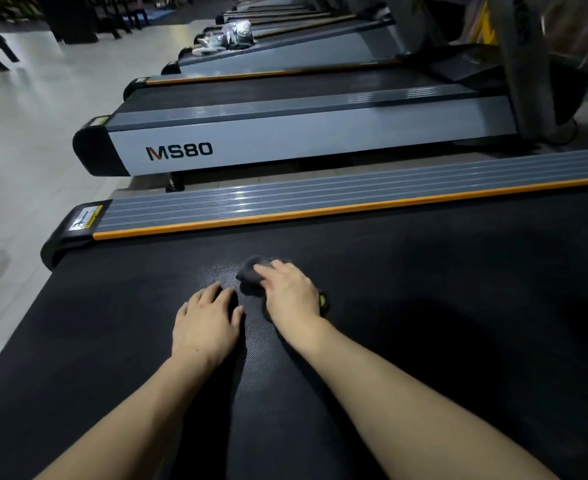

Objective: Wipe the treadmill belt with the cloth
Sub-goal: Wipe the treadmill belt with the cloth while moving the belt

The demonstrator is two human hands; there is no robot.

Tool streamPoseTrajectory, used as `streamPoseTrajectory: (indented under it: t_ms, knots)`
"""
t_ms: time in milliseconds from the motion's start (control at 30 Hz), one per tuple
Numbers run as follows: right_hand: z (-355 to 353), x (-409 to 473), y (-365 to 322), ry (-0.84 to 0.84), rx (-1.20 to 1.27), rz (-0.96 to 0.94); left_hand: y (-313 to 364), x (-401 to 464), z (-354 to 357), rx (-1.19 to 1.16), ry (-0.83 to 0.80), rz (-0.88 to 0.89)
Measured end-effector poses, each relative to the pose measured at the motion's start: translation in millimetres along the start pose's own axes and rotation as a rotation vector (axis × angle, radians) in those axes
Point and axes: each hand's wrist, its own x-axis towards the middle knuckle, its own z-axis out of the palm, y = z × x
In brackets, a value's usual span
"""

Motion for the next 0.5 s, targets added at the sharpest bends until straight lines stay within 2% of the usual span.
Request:
streamPoseTrajectory:
  t_ms: [100,200,267,333,367,500]
  knots:
    - [-23,0,50,0.003,-0.04,-0.085,-4,-9,-1,-0.021,0.039,-0.006]
    - [-73,3,122,0.076,-0.153,0.133,-1,-11,-3,-0.036,0.034,0.005]
    - [-96,2,144,0.115,-0.199,0.321,1,-14,-1,-0.035,0.026,0.019]
    - [-96,1,131,0.149,-0.221,0.42,1,-21,2,-0.033,0.009,0.018]
    - [-87,-1,114,0.156,-0.225,0.408,0,-24,4,-0.041,0.0,0.008]
    - [-25,-12,26,0.097,-0.136,0.126,-6,-36,2,-0.045,-0.012,-0.022]
